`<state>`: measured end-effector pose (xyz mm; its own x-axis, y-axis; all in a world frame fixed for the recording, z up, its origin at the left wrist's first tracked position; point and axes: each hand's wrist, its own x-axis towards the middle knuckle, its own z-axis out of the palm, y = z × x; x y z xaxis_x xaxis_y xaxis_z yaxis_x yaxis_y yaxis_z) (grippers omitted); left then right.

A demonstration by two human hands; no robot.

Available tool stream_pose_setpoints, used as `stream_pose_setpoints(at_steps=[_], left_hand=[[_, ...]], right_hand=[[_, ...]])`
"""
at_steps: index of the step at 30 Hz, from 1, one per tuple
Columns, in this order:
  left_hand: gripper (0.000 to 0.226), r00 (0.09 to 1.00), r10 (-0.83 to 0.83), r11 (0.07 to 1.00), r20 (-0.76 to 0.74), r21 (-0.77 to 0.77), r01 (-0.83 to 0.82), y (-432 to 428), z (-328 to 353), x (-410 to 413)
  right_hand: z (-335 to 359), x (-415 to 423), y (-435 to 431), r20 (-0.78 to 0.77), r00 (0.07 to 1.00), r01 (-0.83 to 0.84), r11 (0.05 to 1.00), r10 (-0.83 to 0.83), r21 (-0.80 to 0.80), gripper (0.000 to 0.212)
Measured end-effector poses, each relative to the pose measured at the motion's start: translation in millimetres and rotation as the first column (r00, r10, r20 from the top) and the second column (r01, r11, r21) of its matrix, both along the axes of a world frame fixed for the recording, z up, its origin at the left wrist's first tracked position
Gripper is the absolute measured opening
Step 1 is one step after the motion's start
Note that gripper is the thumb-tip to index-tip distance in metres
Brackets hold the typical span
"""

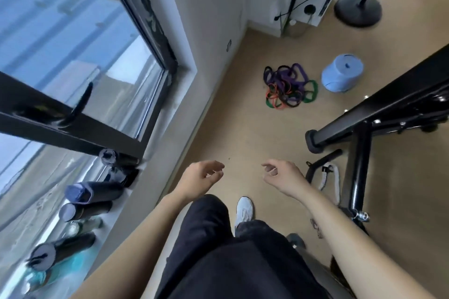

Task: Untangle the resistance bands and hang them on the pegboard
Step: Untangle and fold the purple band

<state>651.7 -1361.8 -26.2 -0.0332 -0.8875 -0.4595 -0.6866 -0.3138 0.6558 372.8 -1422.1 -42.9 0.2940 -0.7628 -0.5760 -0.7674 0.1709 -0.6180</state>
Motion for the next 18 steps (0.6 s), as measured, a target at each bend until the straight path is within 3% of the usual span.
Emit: stream_pose_setpoints(at_steps=[8, 18], left_hand=[[0.02, 0.997, -0.057, 0.998, -0.044, 0.039, 0.058, -157, -16, 2], [0.022, 0.936, -0.349, 0.933, -0.04, 0.083, 0.351, -393, -21, -9]], right_hand=[[2, -8, -151, -0.03, 0.997, 0.067, 0.998, -0.067, 0.01, 0.038], [2, -18, -299, -0.055, 0.971, 0.238, 0.969, -0.235, 0.062, 0.041]])
